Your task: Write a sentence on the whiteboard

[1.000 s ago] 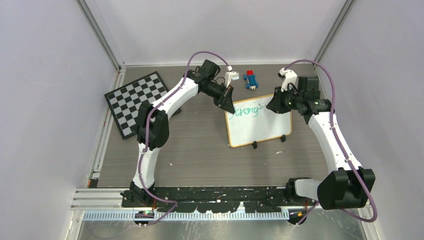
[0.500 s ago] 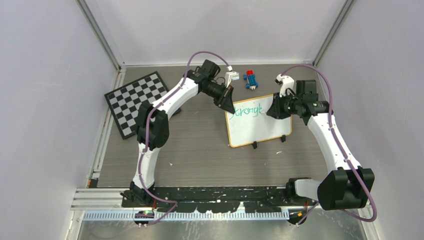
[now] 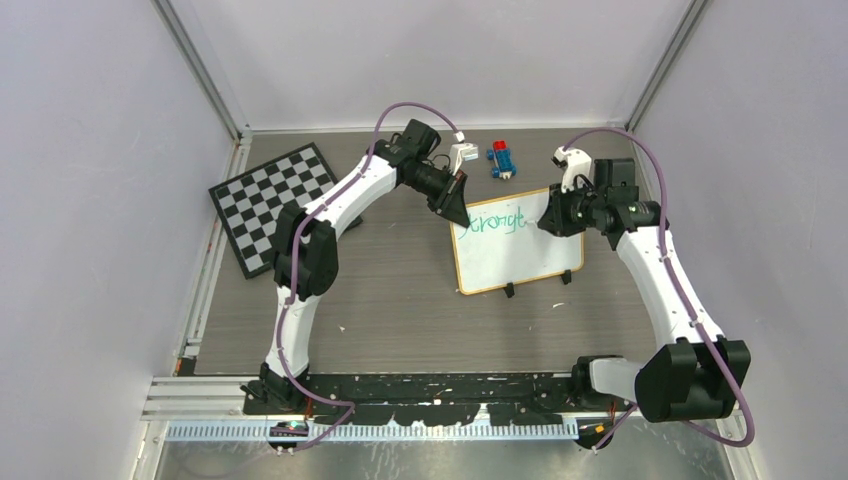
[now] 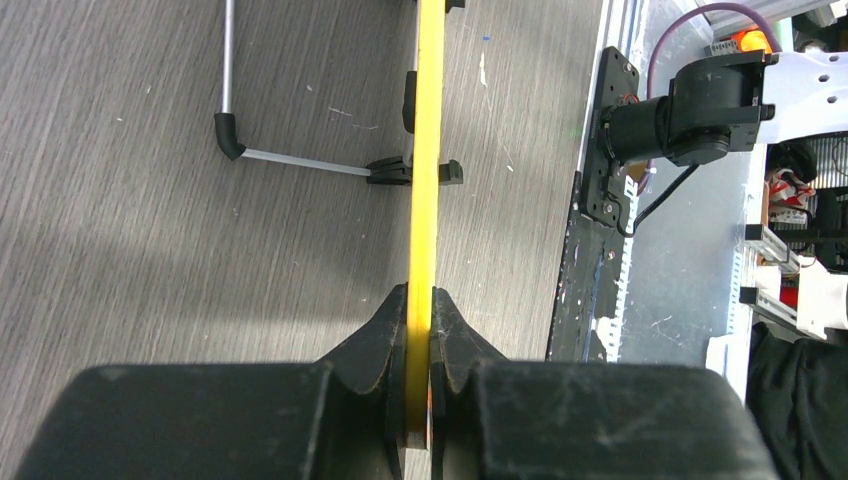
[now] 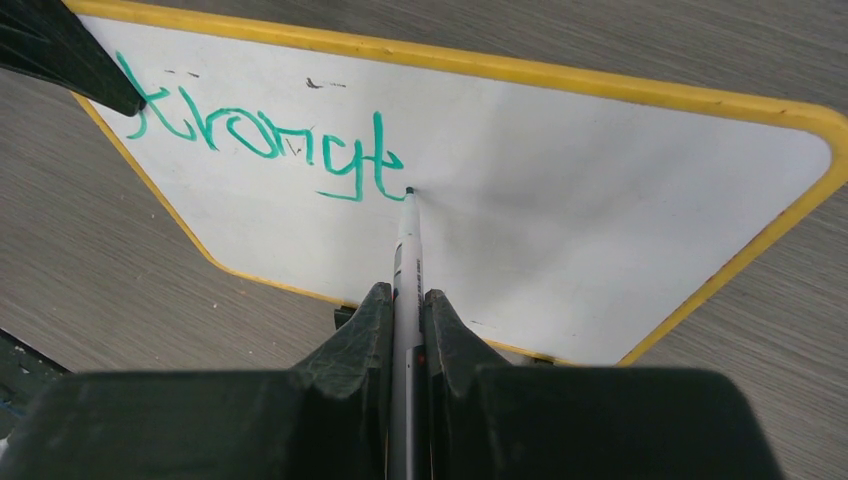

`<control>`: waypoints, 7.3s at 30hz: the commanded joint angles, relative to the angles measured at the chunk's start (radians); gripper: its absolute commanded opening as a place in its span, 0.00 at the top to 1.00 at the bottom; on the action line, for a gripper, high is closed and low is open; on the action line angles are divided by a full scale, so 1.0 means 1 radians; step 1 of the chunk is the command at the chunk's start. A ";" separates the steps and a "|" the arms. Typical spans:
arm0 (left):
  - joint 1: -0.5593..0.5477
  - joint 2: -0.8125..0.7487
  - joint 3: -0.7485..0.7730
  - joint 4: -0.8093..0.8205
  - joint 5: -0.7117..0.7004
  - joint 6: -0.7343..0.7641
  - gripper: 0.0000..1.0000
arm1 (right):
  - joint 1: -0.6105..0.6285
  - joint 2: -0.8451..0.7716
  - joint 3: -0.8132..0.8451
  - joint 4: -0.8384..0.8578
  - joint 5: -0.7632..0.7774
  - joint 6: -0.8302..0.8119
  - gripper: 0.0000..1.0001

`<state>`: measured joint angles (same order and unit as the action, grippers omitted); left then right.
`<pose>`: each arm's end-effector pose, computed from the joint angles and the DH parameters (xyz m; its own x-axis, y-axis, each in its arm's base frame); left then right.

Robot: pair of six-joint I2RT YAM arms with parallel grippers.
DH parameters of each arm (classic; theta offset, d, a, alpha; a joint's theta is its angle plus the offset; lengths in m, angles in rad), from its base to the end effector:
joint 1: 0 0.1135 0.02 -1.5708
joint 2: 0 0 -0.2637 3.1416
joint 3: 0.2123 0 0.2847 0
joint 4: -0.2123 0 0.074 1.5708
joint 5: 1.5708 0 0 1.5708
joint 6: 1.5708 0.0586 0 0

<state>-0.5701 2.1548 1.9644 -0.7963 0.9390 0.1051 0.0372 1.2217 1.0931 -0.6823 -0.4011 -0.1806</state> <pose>0.4038 -0.3150 0.2491 -0.6257 0.4747 -0.6190 0.7632 0.2084 -0.6116 0.3006 0.0341 0.2923 -0.6582 -0.1900 -0.7285 -0.4282 0.8904 0.1547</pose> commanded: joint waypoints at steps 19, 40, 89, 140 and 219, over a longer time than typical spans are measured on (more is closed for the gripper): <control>-0.005 -0.018 -0.010 0.022 -0.035 0.015 1.00 | -0.002 0.006 0.072 0.079 -0.009 0.034 1.00; -0.005 -0.012 -0.008 0.022 -0.035 0.010 1.00 | 0.000 -0.034 0.001 0.058 0.008 0.012 1.00; -0.006 -0.005 0.010 -0.015 -0.022 0.041 1.00 | -0.023 -0.068 0.042 -0.042 -0.091 -0.025 1.00; -0.011 0.004 0.024 -0.021 -0.031 0.039 1.00 | -0.088 0.032 0.065 0.051 -0.034 -0.007 1.00; -0.012 0.002 0.010 -0.003 -0.028 0.037 1.00 | -0.109 0.032 0.044 -0.028 -0.040 -0.083 1.00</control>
<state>-0.5716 2.1544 1.9633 -0.8001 0.9428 0.1135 -0.0677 1.2636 1.1446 -0.7139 -0.4580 -0.2211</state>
